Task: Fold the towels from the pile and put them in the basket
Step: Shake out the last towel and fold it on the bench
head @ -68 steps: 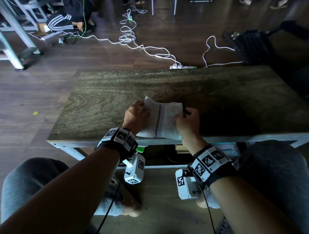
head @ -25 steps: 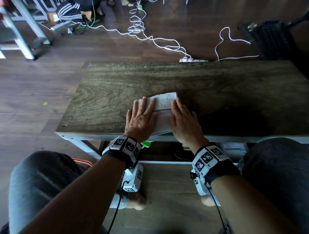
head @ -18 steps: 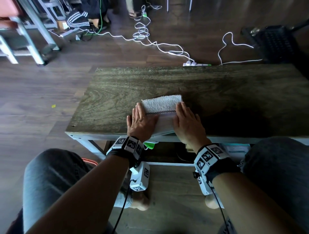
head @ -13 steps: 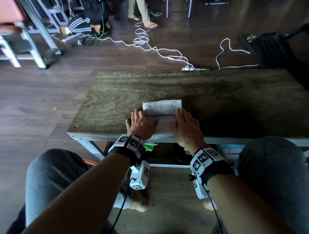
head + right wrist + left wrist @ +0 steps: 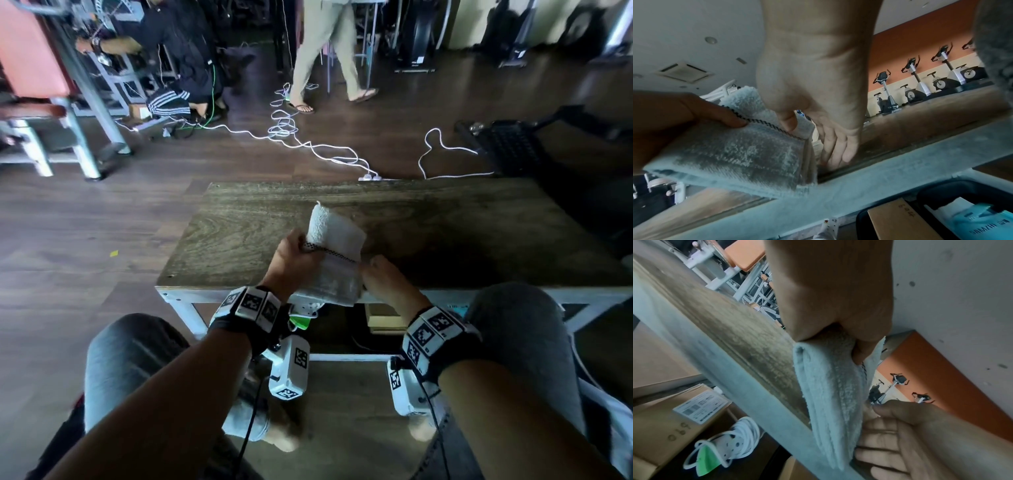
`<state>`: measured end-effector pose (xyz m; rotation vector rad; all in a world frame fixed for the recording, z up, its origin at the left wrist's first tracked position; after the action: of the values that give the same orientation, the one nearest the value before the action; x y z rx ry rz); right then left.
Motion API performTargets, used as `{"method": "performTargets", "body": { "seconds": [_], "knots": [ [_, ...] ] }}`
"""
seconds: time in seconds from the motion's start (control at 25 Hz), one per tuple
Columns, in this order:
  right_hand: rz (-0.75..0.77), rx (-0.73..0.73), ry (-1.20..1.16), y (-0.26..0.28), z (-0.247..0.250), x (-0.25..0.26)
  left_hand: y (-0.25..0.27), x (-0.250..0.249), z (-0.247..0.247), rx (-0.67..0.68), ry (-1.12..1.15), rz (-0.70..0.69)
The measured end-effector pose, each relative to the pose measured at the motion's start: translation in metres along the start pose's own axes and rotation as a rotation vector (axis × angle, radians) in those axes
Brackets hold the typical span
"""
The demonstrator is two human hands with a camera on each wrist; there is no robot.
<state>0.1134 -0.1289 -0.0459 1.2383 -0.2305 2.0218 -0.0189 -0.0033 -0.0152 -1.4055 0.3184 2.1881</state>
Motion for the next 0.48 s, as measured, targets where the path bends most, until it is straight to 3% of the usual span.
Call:
{"method": "performTargets", "body": {
  "seconds": [0.16, 0.28, 0.48],
  "knots": [
    [-0.008, 0.002, -0.175, 0.019, 0.003, 0.037, 0.016, -0.025, 0.028, 0.043, 0.364, 0.009],
    [-0.078, 0.014, -0.269, 0.024, -0.007, 0.060, 0.027, -0.040, 0.056, -0.026, 0.462, 0.019],
    [0.047, 0.083, -0.242, 0.031, -0.043, 0.098, 0.044, -0.017, 0.106, -0.188, 0.524, 0.115]
  ]
}}
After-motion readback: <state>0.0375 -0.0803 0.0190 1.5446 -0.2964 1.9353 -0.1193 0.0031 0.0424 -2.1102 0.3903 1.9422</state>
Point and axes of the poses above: each hand's wrist, its own y-axis away from the middle knuckle, its own z-axis out of the back of the hand, x = y × z, the point moved 4 cm from there along -y, towards the middle knuckle, and after that the axes turned 3 degrees about -x, right-handed, at the moved point
